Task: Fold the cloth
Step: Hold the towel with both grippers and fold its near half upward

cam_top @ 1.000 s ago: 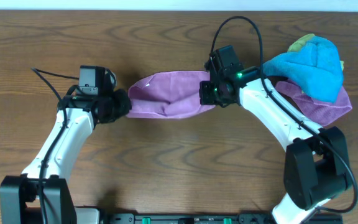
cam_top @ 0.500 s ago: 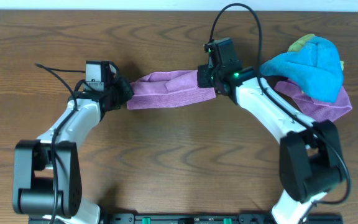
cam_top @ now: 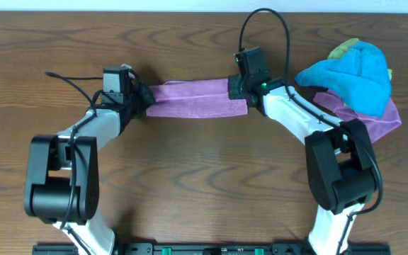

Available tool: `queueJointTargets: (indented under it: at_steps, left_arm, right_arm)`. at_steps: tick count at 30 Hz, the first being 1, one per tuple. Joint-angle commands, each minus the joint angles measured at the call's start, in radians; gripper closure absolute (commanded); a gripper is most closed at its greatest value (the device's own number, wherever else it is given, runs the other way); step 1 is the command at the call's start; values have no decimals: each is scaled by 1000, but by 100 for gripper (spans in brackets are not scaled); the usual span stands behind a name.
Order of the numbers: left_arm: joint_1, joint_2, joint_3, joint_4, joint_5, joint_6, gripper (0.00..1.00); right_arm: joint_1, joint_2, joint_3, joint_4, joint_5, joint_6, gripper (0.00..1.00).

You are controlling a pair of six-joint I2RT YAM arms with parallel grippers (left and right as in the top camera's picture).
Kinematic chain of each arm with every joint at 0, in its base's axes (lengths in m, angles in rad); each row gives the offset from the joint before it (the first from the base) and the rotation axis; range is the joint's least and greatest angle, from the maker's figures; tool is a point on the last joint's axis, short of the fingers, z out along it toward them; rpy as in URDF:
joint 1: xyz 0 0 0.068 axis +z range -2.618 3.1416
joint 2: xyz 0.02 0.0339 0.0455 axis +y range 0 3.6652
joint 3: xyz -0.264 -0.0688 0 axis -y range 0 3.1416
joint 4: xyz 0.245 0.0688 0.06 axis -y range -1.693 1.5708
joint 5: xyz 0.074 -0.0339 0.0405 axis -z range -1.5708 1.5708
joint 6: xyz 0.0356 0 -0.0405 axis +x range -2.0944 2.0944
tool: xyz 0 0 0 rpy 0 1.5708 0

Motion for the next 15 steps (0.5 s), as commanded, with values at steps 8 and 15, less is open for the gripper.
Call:
queueJointTargets:
  at_steps: [8,15]
  left_arm:
    - [2,17,18,35,-34,-2,94]
    - [4,17,24,35,-56,-2,67]
  right_arm:
    - [-37,66,0,56,31,-12,97]
    - [-33,73,0,68,42,-12,62]
